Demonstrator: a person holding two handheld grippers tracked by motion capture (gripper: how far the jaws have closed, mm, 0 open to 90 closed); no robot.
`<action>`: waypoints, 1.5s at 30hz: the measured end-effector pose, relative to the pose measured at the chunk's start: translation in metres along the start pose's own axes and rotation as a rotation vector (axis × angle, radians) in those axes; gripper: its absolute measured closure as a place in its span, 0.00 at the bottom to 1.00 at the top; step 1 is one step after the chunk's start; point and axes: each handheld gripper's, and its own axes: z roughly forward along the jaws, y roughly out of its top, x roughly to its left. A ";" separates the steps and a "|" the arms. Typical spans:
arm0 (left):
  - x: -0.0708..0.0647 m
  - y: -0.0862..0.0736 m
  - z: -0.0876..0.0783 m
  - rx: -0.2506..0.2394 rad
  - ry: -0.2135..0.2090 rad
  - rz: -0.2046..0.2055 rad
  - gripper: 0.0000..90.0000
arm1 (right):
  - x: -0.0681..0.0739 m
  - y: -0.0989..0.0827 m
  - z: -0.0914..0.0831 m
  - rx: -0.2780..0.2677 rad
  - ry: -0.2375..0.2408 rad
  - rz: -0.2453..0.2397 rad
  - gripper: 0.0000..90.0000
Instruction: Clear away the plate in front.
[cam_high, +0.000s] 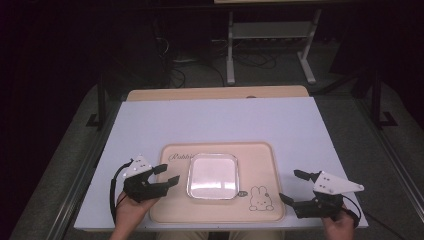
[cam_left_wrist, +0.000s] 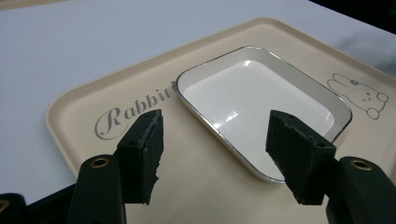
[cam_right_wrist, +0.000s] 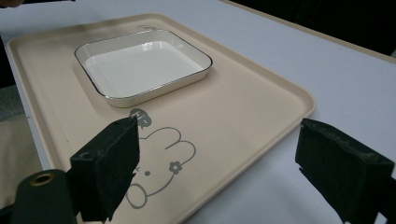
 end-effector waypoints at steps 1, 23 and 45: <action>0.000 0.000 0.000 0.000 0.000 0.000 0.40 | 0.000 0.000 0.000 0.000 0.000 0.000 0.14; 0.009 -0.026 -0.022 -0.031 0.026 -0.007 0.36 | -0.002 -0.002 0.002 0.013 0.002 0.007 0.14; 0.010 -0.029 -0.016 0.002 0.062 0.020 0.36 | 0.003 0.002 0.002 0.007 0.019 -0.014 0.14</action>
